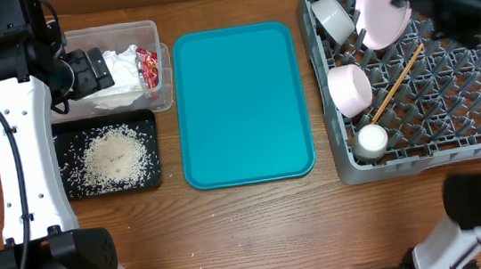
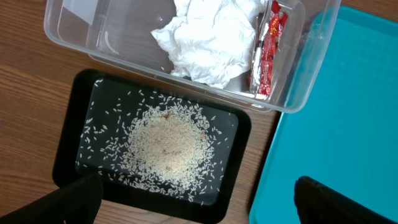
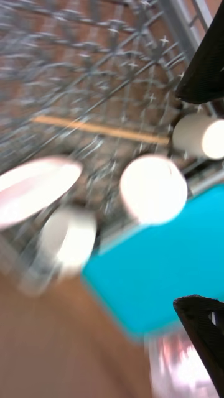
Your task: Sort waste into correct bins and load items into the dishwasher
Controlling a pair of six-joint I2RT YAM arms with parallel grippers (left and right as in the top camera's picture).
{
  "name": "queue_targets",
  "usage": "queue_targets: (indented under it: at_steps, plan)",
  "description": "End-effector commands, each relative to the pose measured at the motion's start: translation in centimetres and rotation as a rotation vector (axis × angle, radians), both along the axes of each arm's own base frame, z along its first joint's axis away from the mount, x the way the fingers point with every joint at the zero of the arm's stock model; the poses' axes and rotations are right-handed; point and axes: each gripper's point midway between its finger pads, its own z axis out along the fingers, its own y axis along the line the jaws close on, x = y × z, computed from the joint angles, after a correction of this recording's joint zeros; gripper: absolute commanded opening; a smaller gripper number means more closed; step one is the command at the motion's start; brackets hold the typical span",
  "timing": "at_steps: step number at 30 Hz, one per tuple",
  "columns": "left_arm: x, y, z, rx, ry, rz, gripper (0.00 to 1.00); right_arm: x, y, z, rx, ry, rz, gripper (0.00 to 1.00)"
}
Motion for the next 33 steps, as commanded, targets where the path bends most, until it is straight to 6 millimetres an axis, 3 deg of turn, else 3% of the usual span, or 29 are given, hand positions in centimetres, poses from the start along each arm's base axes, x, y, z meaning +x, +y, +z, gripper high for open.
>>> queue_targets:
  at_steps: [1,6,13,18,22,26,28,33]
  plan:
    - [0.4,0.1,0.4,0.000,-0.015,0.019,1.00,-5.4,0.8,8.3,-0.006,-0.266,0.041,1.00]
    - [0.4,0.1,0.4,0.000,-0.015,0.019,1.00,-11.3,1.2,12.9,-0.020,-0.428,0.042,1.00]
    - [0.4,0.1,0.4,0.000,-0.015,0.019,1.00,-18.0,1.2,15.4,-0.139,-0.542,0.098,1.00]
    - [0.4,0.1,0.4,0.000,-0.015,0.019,1.00,-19.4,-0.4,15.3,-0.246,-0.538,0.052,1.00]
    - [0.4,0.1,0.4,0.000,-0.015,0.019,1.00,-19.4,-1.1,14.6,-0.272,-0.545,0.020,1.00]
    - [0.4,0.1,0.4,0.000,-0.015,0.019,1.00,-17.1,-1.4,12.5,-0.304,-0.665,0.008,1.00]
    - [0.4,0.1,0.4,0.000,-0.015,0.019,1.00,-15.9,-1.5,10.2,-0.310,-0.706,0.005,1.00]
    - [0.4,0.1,0.4,0.000,-0.015,0.019,1.00,-13.4,-0.1,2.3,-0.272,-0.819,0.069,1.00]
